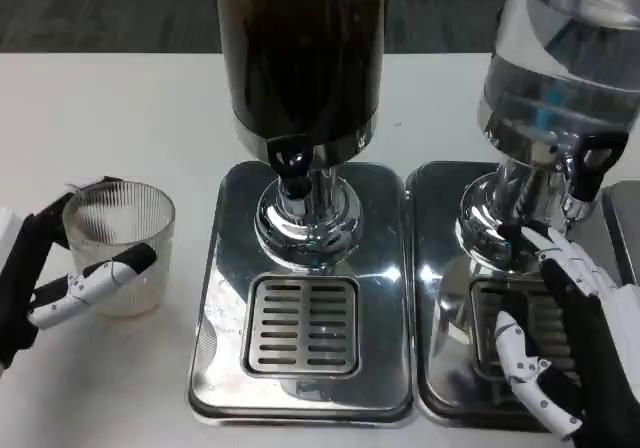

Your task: Grasp the cup under the faucet to collect the drink, then remove the cup.

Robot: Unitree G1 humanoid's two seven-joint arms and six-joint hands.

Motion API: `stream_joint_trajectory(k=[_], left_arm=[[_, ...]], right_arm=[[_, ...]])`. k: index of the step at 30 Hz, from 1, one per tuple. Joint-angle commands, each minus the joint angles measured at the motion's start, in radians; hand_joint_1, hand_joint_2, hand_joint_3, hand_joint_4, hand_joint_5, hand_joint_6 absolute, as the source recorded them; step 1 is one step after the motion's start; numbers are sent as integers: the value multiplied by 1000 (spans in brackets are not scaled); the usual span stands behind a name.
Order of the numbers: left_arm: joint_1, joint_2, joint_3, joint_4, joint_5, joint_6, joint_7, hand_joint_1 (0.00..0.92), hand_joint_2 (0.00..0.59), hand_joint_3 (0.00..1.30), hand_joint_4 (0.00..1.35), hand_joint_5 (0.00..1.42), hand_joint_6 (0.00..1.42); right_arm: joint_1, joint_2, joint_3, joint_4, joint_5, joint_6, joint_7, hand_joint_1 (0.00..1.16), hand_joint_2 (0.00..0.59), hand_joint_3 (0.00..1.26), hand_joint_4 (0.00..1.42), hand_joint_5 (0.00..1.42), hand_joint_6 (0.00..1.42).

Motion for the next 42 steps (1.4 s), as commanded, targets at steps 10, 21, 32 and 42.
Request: stream_joint_trajectory(k=[10,21,32,42], left_arm=[[-16,-33,0,-35,-14,-39,-45,121,204,333,355,557,597],[-38,-78,-20,-50,-4,-55,-82,121,205,339,357,557,601],[-65,-111,-56,-59,3,-60,-115,121,205,339,365,557,604],[-94,-132,-93,-44,16,-58,-142,121,205,339,366,564,604]], right_arm=[[-4,1,2,5,0,-2,-11,429,586,189,87,73,63],[-1,4,2,3,-2,-2,-16,429,586,188,87,73,52],[18,11,6,-5,-4,-1,-23,429,586,188,87,73,49],[30,16,8,-16,-8,1,-33,429,586,189,87,73,60]])
